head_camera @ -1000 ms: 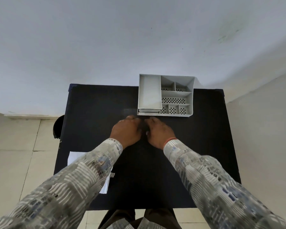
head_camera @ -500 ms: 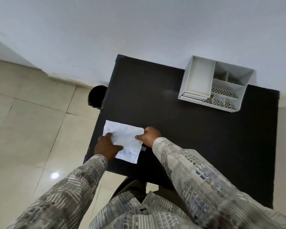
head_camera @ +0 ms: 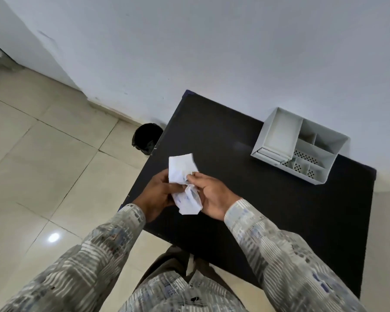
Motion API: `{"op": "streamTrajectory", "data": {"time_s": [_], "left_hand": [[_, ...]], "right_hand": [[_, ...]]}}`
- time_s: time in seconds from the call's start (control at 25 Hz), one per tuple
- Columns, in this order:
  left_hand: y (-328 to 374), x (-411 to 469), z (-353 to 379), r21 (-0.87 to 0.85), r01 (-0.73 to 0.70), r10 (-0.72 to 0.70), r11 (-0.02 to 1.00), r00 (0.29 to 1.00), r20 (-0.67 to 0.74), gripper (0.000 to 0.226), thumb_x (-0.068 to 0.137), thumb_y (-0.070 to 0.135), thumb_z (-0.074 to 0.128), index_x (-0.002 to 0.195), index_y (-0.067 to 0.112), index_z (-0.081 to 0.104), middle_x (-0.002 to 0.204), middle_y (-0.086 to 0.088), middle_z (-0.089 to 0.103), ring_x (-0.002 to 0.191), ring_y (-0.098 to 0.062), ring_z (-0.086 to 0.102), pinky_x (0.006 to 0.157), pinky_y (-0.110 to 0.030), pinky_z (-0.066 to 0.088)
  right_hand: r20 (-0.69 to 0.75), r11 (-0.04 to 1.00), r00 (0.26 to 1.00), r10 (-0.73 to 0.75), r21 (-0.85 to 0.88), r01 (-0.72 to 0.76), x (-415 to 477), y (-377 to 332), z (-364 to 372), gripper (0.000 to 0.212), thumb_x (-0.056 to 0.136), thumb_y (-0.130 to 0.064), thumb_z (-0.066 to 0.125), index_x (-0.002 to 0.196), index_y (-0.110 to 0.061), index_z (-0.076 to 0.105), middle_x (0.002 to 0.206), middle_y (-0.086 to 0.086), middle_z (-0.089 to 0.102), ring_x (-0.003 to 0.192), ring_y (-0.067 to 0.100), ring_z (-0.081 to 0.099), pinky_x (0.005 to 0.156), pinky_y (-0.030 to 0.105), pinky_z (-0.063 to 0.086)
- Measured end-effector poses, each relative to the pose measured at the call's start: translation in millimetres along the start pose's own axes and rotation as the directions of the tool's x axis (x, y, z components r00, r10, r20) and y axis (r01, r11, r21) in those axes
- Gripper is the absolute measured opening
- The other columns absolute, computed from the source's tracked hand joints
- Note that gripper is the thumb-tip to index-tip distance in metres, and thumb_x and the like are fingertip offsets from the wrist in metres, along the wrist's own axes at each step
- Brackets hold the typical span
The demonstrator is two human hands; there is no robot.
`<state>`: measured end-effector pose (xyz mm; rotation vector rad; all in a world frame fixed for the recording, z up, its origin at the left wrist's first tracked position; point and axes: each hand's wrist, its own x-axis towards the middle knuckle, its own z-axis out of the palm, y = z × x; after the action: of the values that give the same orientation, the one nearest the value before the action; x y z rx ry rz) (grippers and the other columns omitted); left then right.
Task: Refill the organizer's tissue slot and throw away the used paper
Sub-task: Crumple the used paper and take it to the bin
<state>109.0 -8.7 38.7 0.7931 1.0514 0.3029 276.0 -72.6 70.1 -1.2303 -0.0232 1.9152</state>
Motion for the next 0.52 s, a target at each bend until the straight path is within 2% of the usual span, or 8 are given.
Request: {"op": "streamTrajectory", "data": {"time_s": [0.04, 0.12, 0.2, 0.24, 0.32, 0.36, 0.44, 0.52], "left_hand": [[7.5, -11.7, 8.8, -0.048, -0.035, 0.034, 0.998, 0.999, -0.022, 0.035, 0.091, 0.001, 0.073, 0.123, 0.013, 0.076, 0.123, -0.021, 0.079, 0.120, -0.052, 0.069, 0.094, -0.056, 0.059], [24.9, -35.0, 27.4, -0.106, -0.115, 0.098, 0.988, 0.983, -0.155, 0.030, 0.093, -0.003, 0.068, 0.113, 0.015, 0.081, 0.115, -0.019, 0.081, 0.113, -0.049, 0.074, 0.086, -0.054, 0.064], [39.3, -51.6, 38.8, -0.214, -0.182, 0.121, 0.960, 0.955, -0.270, 0.033, 0.097, -0.004, 0.062, 0.122, 0.011, 0.077, 0.116, -0.017, 0.082, 0.106, -0.041, 0.078, 0.078, -0.050, 0.067], [47.3, -61.1, 43.4, -0.294, -0.216, 0.128, 0.931, 0.948, -0.292, 0.033, 0.098, -0.004, 0.059, 0.124, 0.010, 0.074, 0.117, -0.015, 0.081, 0.104, -0.036, 0.078, 0.079, -0.048, 0.068], [60.2, -84.6, 50.2, -0.477, -0.244, 0.135, 0.844, 0.958, -0.253, 0.028, 0.103, -0.001, 0.054, 0.120, 0.010, 0.073, 0.113, -0.013, 0.080, 0.100, -0.030, 0.077, 0.078, -0.040, 0.067], [64.8, -99.9, 54.9, -0.549, -0.237, 0.142, 0.802, 0.967, -0.210, 0.022, 0.105, 0.003, 0.054, 0.117, 0.009, 0.072, 0.106, -0.012, 0.080, 0.095, -0.028, 0.077, 0.073, -0.036, 0.068], [66.0, -128.9, 67.5, -0.544, -0.219, 0.165, 0.810, 0.975, -0.147, 0.017, 0.107, 0.009, 0.054, 0.110, 0.007, 0.071, 0.087, -0.011, 0.079, 0.074, -0.021, 0.078, 0.057, -0.029, 0.066], [55.8, -145.3, 82.4, -0.353, -0.200, 0.146, 0.914, 0.974, -0.173, 0.021, 0.109, 0.007, 0.050, 0.100, 0.006, 0.069, 0.070, -0.008, 0.070, 0.054, -0.013, 0.069, 0.044, -0.023, 0.056]], "right_hand": [[0.022, 0.998, 0.999, -0.035, -0.046, 0.036, -14.8, -5.7, 5.4, 0.031, 0.107, -0.018, 0.054, 0.132, -0.002, 0.064, 0.118, 0.017, 0.070, 0.110, 0.032, 0.068, 0.101, 0.048, 0.055], [0.059, 0.981, 0.990, -0.130, -0.137, 0.137, -46.2, -19.9, 14.2, 0.032, 0.106, -0.021, 0.057, 0.131, -0.003, 0.065, 0.123, 0.017, 0.071, 0.115, 0.033, 0.068, 0.100, 0.051, 0.056], [0.022, 0.937, 0.961, -0.277, -0.215, 0.275, -73.1, -32.8, 17.9, 0.028, 0.106, -0.018, 0.058, 0.129, -0.006, 0.068, 0.127, 0.014, 0.075, 0.114, 0.033, 0.073, 0.102, 0.054, 0.058], [-0.033, 0.890, 0.927, -0.374, -0.294, 0.349, -88.3, -37.0, 17.9, 0.024, 0.105, -0.016, 0.060, 0.126, -0.011, 0.070, 0.125, 0.010, 0.077, 0.113, 0.030, 0.075, 0.101, 0.052, 0.059], [-0.131, 0.755, 0.827, -0.547, -0.503, 0.420, -114.6, -39.5, 15.8, 0.025, 0.098, -0.017, 0.069, 0.122, -0.023, 0.073, 0.122, -0.002, 0.078, 0.115, 0.021, 0.074, 0.102, 0.045, 0.059], [-0.114, 0.689, 0.799, -0.590, -0.588, 0.425, -126.6, -37.9, 16.8, 0.032, 0.093, -0.023, 0.075, 0.124, -0.029, 0.072, 0.123, -0.009, 0.075, 0.117, 0.015, 0.071, 0.103, 0.043, 0.059], [0.019, 0.643, 0.832, -0.555, -0.624, 0.444, -144.3, -26.3, 23.3, 0.048, 0.082, -0.034, 0.085, 0.127, -0.036, 0.069, 0.127, -0.014, 0.073, 0.121, 0.010, 0.068, 0.104, 0.041, 0.057], [0.141, 0.674, 0.851, -0.506, -0.552, 0.491, -148.8, -13.0, 33.7, 0.045, 0.082, -0.030, 0.085, 0.125, -0.033, 0.072, 0.124, -0.007, 0.077, 0.120, 0.015, 0.071, 0.103, 0.042, 0.058]]}}
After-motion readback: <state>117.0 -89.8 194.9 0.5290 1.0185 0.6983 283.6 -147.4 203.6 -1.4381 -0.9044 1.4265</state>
